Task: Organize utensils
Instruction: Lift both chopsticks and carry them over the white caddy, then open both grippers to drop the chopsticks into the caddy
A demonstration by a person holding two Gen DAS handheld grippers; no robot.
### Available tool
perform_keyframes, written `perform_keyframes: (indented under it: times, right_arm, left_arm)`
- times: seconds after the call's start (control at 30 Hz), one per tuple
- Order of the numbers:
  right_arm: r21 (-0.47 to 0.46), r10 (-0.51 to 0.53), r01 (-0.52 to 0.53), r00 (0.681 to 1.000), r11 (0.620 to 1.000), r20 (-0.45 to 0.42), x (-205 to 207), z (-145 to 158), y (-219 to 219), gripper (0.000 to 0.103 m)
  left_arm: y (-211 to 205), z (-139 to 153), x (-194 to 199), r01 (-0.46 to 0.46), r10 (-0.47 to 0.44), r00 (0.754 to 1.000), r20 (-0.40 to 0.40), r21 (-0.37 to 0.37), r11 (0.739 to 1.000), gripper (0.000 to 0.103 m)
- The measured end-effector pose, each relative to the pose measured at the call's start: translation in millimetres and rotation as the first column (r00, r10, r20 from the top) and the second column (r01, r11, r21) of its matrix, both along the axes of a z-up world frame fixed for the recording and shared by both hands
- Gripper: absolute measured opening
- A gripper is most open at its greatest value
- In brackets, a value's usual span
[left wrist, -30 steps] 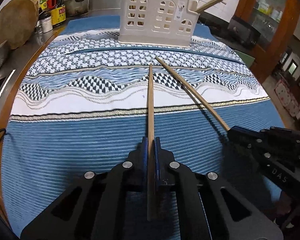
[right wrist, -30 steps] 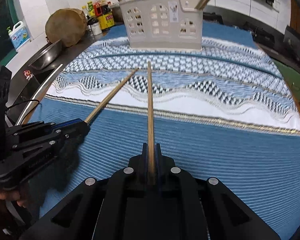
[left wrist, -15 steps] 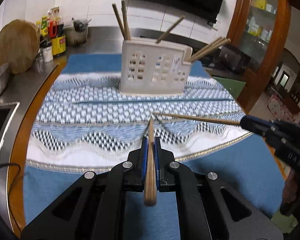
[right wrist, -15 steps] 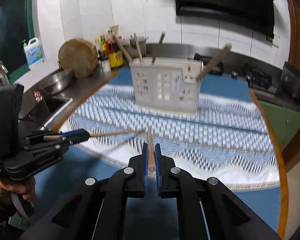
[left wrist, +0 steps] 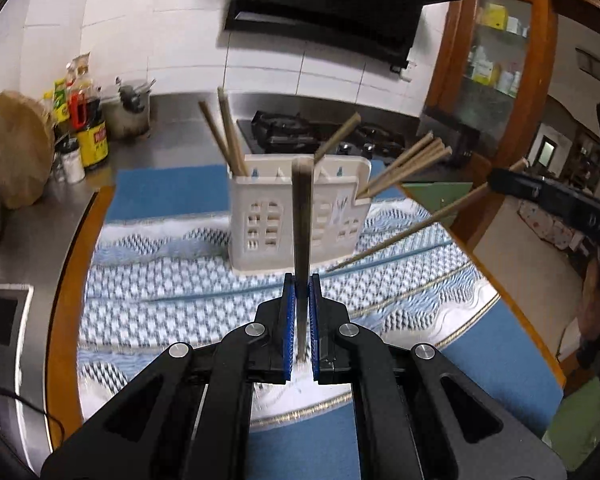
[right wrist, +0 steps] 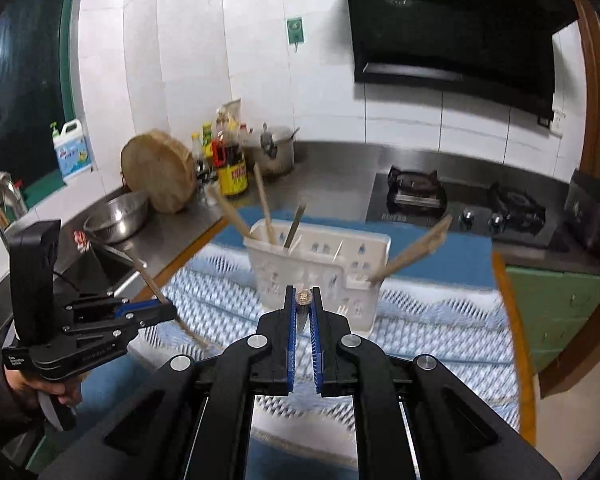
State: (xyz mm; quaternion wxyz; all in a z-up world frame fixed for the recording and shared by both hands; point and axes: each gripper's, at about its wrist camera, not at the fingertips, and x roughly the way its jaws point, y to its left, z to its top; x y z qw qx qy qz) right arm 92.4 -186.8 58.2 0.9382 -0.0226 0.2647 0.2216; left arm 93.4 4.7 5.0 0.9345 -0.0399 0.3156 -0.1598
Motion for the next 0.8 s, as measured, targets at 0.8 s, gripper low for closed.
perform_keyframes:
  times: [0.8]
  right_arm:
    - [-0.042, -0.064, 0.067, 0.995, 0.997, 0.072, 72, 63, -20, 0.007]
  left_arm:
    - [-3, 123, 81, -0.080, 0.082, 0.945, 0.315, -0.019, 0.997, 0.005]
